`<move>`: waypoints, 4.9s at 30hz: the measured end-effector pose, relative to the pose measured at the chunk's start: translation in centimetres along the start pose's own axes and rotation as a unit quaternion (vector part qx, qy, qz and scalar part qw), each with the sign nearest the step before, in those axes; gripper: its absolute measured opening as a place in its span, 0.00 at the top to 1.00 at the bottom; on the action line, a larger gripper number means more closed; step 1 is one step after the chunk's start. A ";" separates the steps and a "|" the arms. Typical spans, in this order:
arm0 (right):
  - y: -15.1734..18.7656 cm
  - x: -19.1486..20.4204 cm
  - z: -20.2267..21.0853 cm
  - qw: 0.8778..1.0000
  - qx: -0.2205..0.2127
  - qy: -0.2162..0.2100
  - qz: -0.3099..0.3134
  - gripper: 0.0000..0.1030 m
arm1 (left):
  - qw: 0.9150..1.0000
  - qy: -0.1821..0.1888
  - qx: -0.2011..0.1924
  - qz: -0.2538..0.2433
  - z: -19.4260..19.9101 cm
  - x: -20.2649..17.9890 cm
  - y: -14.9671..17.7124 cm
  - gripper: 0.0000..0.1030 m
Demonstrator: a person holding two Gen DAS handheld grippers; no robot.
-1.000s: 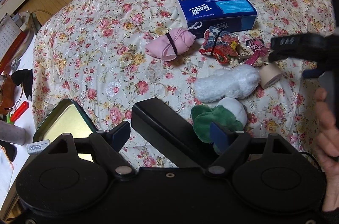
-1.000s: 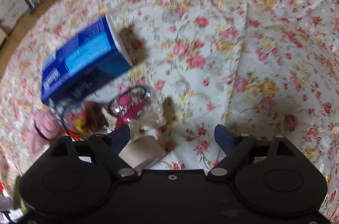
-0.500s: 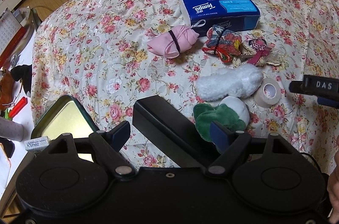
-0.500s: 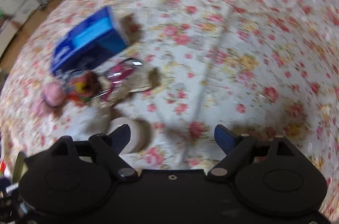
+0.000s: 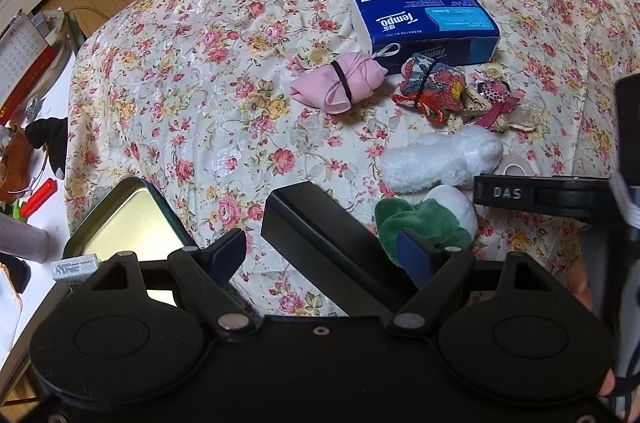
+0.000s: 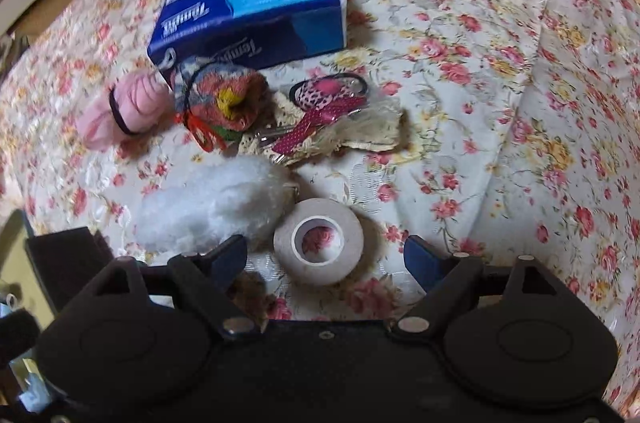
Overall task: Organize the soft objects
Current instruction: 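Grasp the beige tape roll with the right gripper while the left gripper grasps the white plush bear, then carry the white plush bear to the gold tray while the right gripper carries the tape roll, then lower the tape roll into the tray and open the right gripper while the left gripper sets the bear down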
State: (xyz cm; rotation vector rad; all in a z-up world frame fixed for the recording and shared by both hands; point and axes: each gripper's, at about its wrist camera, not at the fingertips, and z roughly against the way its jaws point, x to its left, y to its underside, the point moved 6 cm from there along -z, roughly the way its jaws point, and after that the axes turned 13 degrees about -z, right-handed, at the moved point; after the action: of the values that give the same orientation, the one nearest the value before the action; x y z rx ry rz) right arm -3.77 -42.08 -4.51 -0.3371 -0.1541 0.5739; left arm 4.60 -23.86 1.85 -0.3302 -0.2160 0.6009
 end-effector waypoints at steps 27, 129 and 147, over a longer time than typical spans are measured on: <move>-2.5 -9.1 -1.3 0.987 -0.005 -0.020 -0.158 0.53 | 0.991 0.023 0.018 -0.131 -7.7 -9.1 -5.8 0.18; 20.4 24.8 5.1 0.960 0.061 -0.110 0.249 0.54 | 0.980 0.010 0.043 0.195 -10.2 22.4 10.8 0.41; 21.0 25.2 4.8 0.959 0.073 -0.114 0.248 0.34 | 0.980 0.014 0.053 0.190 -10.6 22.0 11.0 0.38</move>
State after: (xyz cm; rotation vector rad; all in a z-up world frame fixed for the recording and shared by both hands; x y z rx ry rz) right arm 5.46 -10.26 -6.22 -0.1612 -0.2501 1.1169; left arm 19.70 -5.04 -9.69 -0.2770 -0.0921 0.9821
